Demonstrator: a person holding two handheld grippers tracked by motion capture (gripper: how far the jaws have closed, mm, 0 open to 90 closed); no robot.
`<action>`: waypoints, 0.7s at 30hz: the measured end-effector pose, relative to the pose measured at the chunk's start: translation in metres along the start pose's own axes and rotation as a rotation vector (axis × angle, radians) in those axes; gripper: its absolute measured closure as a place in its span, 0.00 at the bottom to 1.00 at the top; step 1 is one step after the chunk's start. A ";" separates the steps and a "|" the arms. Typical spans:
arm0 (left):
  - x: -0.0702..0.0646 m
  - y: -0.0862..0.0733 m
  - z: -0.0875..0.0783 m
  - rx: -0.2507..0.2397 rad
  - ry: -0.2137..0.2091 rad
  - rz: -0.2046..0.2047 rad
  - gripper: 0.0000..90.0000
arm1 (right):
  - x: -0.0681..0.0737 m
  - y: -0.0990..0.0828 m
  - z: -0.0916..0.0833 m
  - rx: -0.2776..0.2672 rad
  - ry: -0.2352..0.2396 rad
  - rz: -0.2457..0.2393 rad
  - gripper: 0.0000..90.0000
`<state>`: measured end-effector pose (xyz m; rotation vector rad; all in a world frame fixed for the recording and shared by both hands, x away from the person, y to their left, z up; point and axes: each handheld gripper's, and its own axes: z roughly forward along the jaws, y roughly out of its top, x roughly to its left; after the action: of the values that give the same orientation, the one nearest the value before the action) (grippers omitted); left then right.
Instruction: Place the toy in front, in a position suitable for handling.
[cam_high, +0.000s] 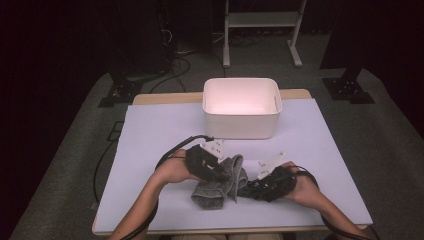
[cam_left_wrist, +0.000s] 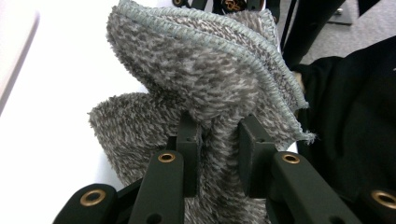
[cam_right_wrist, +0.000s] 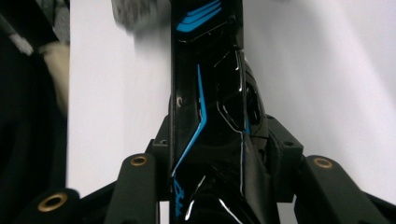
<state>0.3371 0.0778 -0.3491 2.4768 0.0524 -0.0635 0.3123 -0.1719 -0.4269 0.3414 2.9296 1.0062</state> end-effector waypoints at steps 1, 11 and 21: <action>0.000 -0.004 -0.003 0.012 0.014 -0.007 0.81 | -0.003 0.009 0.005 -0.003 0.007 -0.020 0.62; 0.005 -0.052 -0.028 0.090 0.102 -0.117 0.81 | -0.009 0.076 0.062 0.012 0.074 -0.107 0.61; 0.005 -0.059 -0.024 0.094 0.081 -0.140 0.81 | -0.014 0.072 0.056 -0.005 0.128 -0.065 0.52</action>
<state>0.3394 0.1391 -0.3669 2.5654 0.2629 -0.0256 0.3452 -0.0856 -0.4275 0.1873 3.0275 1.0651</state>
